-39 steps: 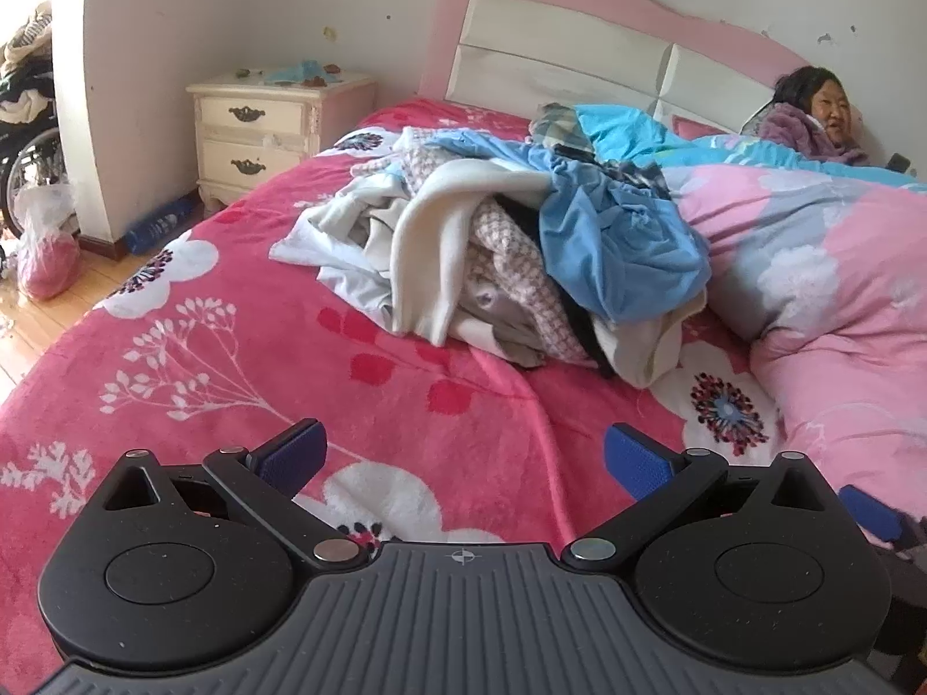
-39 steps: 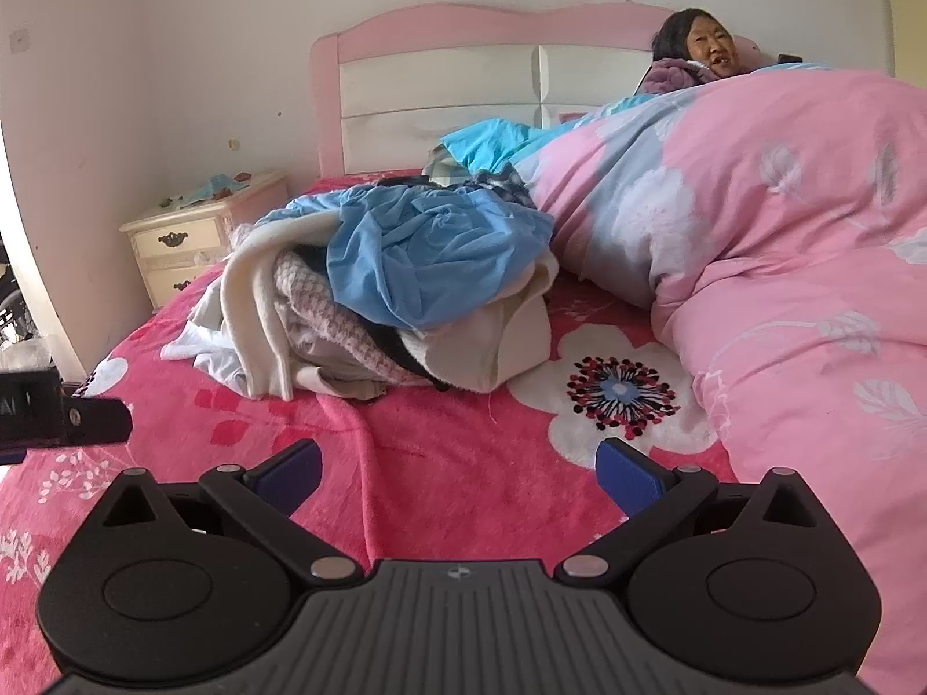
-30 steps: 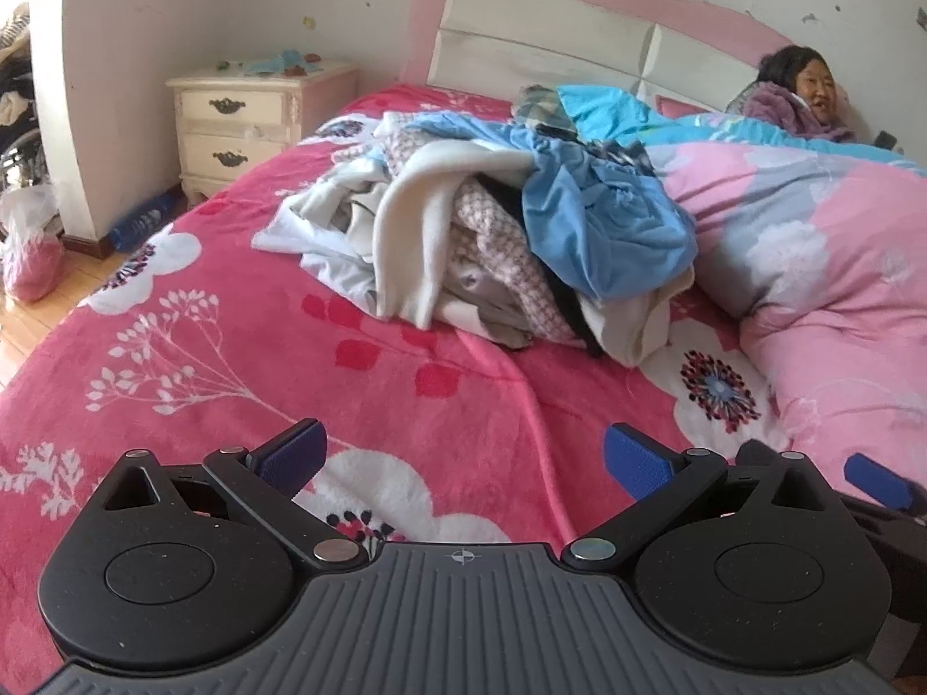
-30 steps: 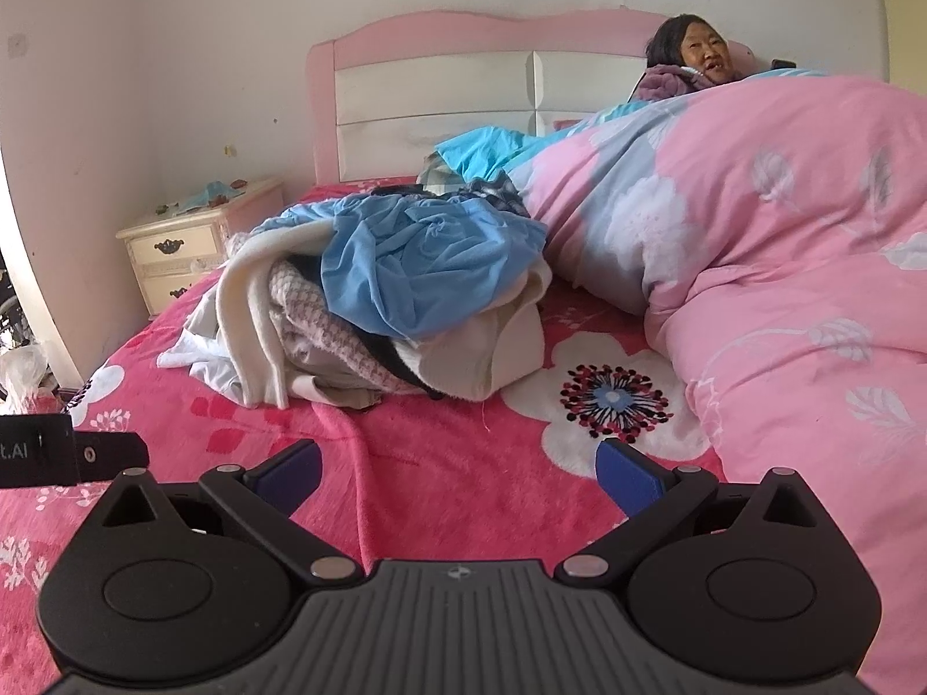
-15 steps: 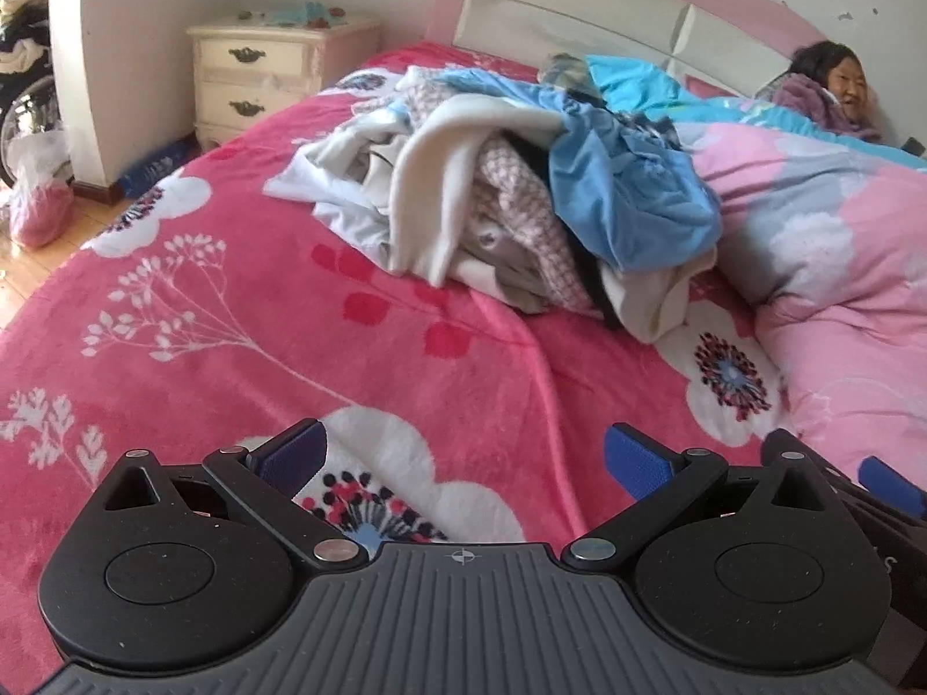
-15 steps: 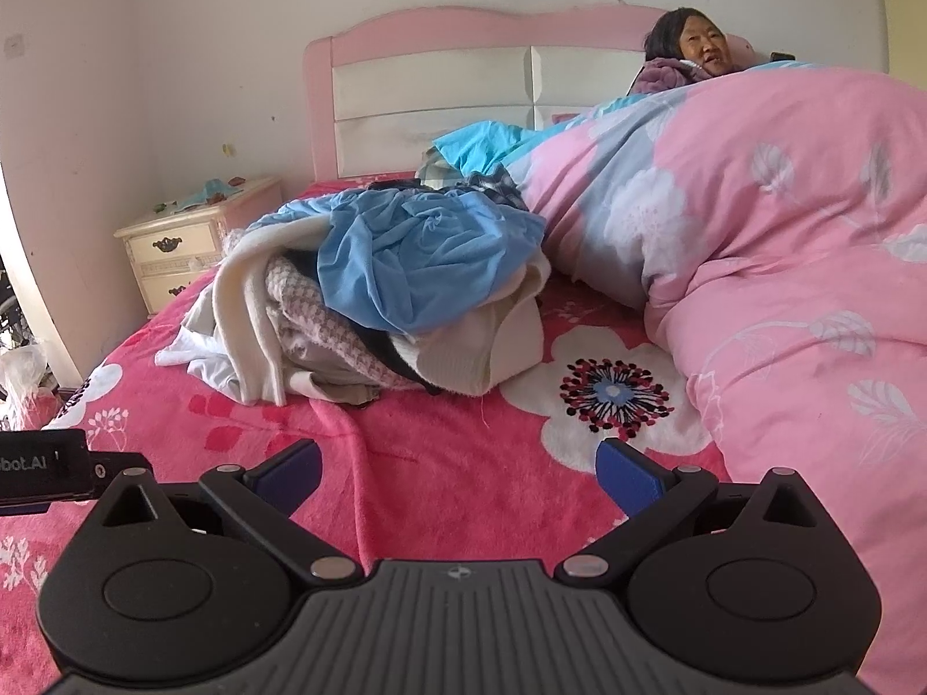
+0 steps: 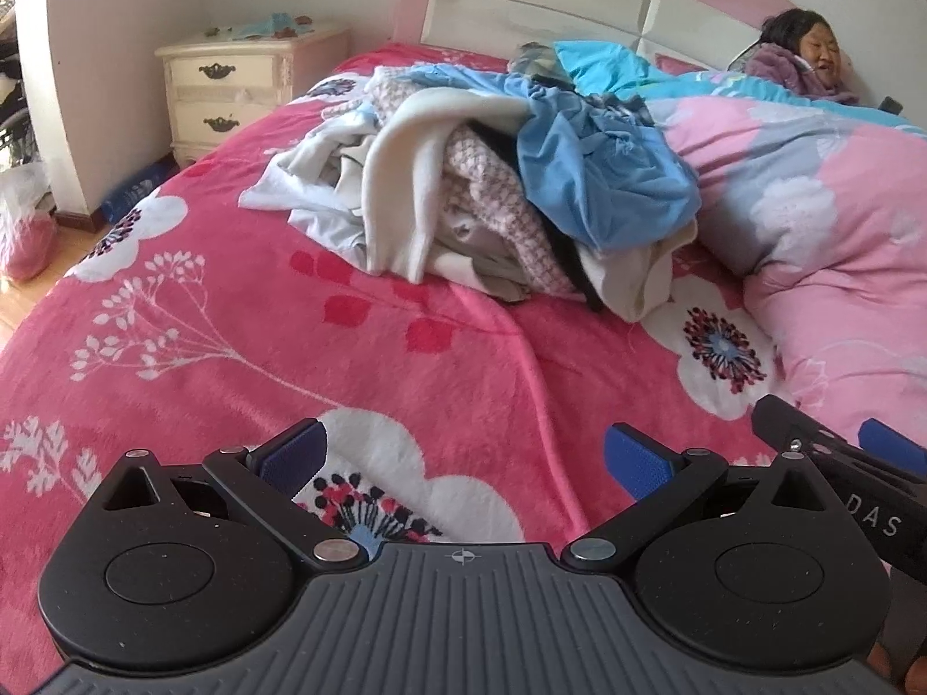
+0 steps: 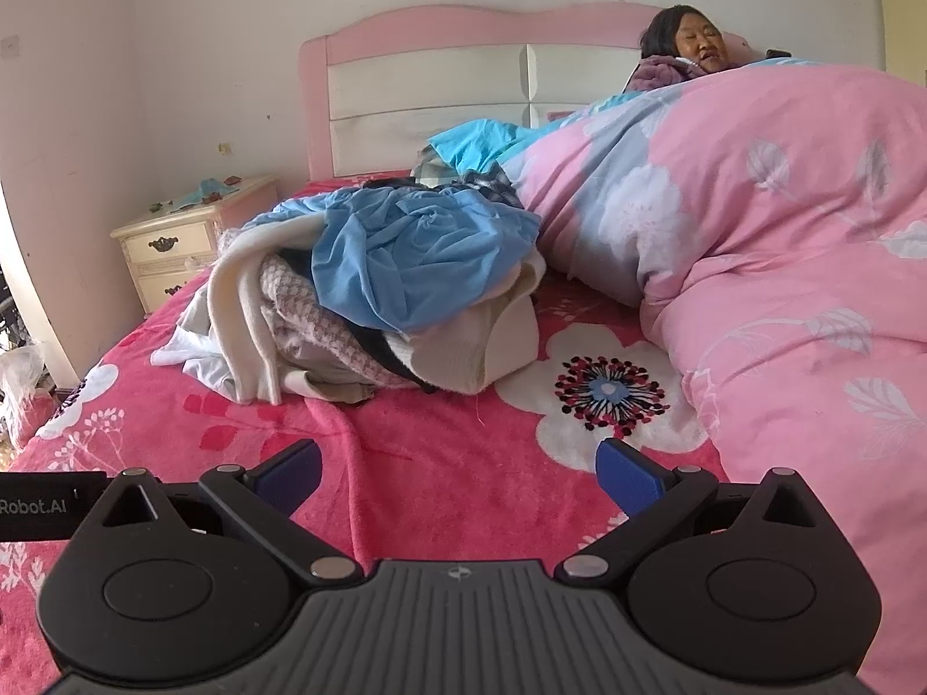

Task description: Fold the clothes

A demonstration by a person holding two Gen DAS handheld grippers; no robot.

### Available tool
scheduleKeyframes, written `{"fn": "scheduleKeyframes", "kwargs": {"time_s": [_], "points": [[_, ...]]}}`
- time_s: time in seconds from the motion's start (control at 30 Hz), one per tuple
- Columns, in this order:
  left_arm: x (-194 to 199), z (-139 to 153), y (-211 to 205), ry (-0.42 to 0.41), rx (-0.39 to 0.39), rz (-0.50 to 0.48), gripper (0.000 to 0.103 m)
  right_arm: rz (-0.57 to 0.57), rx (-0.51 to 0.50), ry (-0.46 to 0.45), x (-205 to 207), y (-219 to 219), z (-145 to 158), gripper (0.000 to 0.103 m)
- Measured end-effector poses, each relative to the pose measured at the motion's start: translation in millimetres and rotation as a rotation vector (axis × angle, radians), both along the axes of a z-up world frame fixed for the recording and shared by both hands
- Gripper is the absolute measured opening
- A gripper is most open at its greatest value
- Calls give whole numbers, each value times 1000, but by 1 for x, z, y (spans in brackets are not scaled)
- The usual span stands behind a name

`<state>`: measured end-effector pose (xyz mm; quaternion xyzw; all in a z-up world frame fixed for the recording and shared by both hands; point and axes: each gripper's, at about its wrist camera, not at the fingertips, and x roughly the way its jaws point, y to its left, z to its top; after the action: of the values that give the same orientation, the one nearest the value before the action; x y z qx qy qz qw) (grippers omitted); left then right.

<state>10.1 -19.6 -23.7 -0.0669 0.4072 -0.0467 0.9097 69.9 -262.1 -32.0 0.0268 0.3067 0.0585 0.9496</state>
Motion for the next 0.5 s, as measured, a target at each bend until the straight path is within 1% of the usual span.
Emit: {"fn": "scheduleKeyframes", "kwargs": {"time_s": [0.27,0.5], "points": [[1,-2,0,11,4,18,103,-2,-6,5,1,-1,-1,103],[-1,0,-1,-4,18,22,103,-5,-7,7,0,-2,-1,103]]}}
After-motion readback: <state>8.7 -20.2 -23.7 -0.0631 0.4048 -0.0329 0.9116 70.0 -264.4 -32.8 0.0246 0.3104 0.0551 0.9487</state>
